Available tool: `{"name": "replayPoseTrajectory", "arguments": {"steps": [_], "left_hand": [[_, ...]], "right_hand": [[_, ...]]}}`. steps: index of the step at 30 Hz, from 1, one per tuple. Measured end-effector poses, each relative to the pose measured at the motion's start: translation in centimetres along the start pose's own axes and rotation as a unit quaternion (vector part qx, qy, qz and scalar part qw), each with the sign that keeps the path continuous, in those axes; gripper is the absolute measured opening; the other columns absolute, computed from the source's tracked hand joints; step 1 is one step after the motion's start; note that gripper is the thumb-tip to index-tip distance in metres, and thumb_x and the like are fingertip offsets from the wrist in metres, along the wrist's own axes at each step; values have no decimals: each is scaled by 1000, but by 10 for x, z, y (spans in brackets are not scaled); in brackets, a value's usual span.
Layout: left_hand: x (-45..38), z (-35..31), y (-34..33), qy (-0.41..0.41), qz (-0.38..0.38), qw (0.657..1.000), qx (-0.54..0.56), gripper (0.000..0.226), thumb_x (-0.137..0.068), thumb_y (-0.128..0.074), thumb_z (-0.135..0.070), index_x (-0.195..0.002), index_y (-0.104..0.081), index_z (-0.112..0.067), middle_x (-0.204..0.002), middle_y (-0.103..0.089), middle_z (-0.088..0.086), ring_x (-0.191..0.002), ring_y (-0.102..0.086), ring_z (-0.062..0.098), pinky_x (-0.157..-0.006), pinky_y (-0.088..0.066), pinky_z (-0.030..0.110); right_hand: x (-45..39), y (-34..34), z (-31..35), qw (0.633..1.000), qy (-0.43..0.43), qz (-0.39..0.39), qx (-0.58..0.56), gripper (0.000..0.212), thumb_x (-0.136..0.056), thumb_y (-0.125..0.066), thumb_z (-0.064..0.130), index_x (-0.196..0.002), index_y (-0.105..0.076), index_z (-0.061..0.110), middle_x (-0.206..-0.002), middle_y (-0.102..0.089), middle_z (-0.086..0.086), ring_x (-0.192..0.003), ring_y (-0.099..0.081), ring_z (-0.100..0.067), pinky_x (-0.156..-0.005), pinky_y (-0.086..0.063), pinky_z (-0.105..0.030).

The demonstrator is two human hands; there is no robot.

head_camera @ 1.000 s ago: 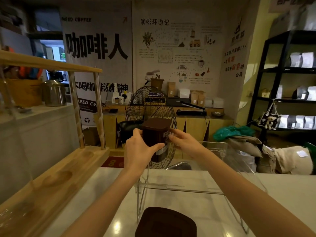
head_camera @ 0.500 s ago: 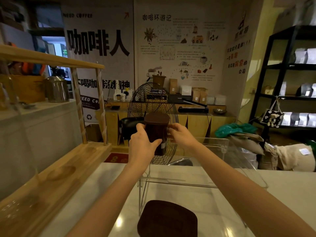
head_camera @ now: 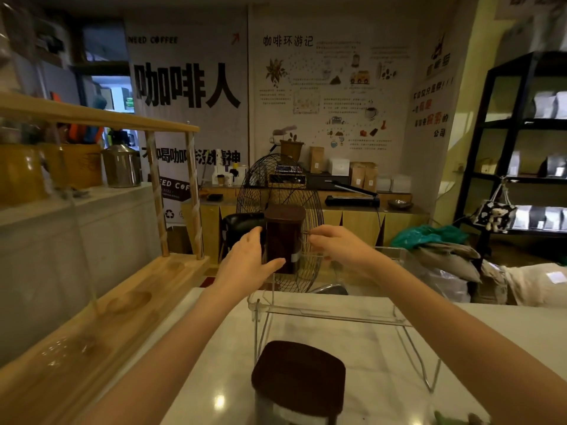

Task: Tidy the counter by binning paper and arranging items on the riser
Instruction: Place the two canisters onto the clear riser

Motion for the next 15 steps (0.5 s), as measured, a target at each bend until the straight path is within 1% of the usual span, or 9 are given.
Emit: {"name": "replayPoseTrajectory", "arguments": {"steps": [3, 7, 9, 11, 15], "left_hand": [[17, 6, 6, -9, 10, 999, -37, 78, -84, -51, -47, -144, -13, -17, -154, -20, 8, -140, -22, 24, -114, -27, 41], [49, 10, 12, -16, 27, 999, -43, 73, -87, -47, -45, -144, -12, -17, -155, -15, 6, -142, -14, 22, -115, -19, 38], [65, 12, 16, -15, 34, 998, -54, 72, -87, -48, -42, -144, -13, -17, -156, -14, 7, -143, -13, 22, -115, -18, 38], [80, 16, 21, -16, 39, 996, -74, 70, -87, -50, -39, -144, -16, -16, -156, -14, 8, -142, -14, 23, -115, -18, 37], [107, 27, 24, -35, 56, 986, -153, 67, -87, -51, -38, -143, -21, -16, -155, -17, 7, -142, -15, 22, -117, -19, 38]], "right_hand": [[27, 6, 5, 999, 11, 13, -31, 35, -91, -46, 25, -125, -46, 15, -117, -58, -3, -102, -57, -16, -85, -48, -30], [67, 9, 6, 999, 33, 12, -38, 29, -89, -49, 24, -118, -50, 18, -97, -64, 4, -88, -62, -9, -74, -51, -24], [86, 10, 5, 999, 41, 8, -24, 27, -89, -50, 23, -115, -51, 19, -96, -65, 5, -86, -63, -7, -74, -52, -24], [105, 9, 1, 999, 44, 8, -2, 27, -88, -52, 23, -114, -52, 20, -97, -64, 5, -88, -63, -9, -78, -54, -28], [139, 1, -9, 997, 51, 21, 55, 26, -86, -54, 23, -112, -53, 20, -94, -65, 5, -87, -63, -10, -77, -54, -29]]}}
Point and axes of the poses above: each hand's wrist, its own x-axis away from the middle knuckle, its own y-axis out of the back of the hand, z = x × y, the point moved 8 cm from there along -x, towards the middle knuckle
